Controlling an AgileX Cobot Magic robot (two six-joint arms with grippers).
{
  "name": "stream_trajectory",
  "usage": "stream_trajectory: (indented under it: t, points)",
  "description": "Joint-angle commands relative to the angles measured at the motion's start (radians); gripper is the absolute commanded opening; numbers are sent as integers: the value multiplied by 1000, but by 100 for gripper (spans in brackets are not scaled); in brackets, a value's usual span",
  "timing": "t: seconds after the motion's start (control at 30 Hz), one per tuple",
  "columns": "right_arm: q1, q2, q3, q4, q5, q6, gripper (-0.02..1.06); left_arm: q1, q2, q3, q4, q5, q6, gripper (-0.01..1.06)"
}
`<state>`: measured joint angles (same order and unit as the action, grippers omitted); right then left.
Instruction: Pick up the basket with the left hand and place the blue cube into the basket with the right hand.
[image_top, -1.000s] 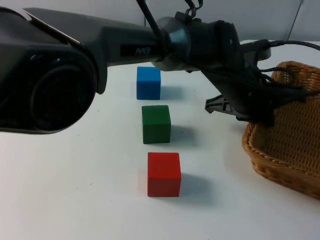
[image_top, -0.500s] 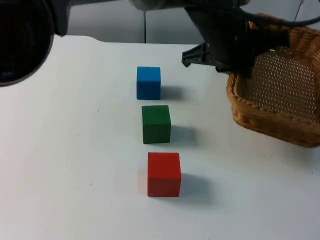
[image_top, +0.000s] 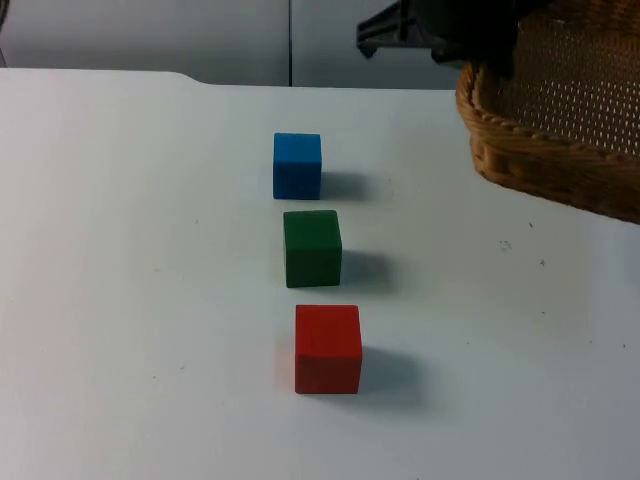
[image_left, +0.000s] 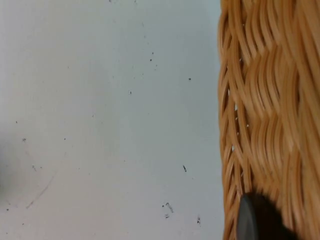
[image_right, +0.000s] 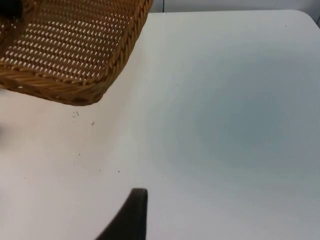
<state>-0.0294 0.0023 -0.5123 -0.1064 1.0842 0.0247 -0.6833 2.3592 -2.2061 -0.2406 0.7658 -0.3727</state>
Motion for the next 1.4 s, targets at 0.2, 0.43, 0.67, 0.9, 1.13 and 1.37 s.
stream_trajectory:
  t: [0.2, 0.43, 0.67, 0.9, 1.13, 1.37]
  points:
    - [4, -2, 6, -1, -9, 1, 104, 15, -125, 80, 55, -25, -49, 0]
    - [4, -2, 6, -1, -9, 1, 104, 96, -315, 462, -91, -216, 70, 0]
    - [4, -2, 6, -1, -9, 1, 104, 205, -578, 916, -318, -362, 328, 0]
    - [4, -2, 6, -1, -9, 1, 104, 335, -790, 1176, -339, -385, 427, 0]
    - [4, -2, 6, -1, -9, 1, 104, 532, -1020, 1411, -443, -332, 619, 0]
    - [4, -2, 6, -1, -9, 1, 104, 753, -1079, 1531, -684, -168, 970, 0]
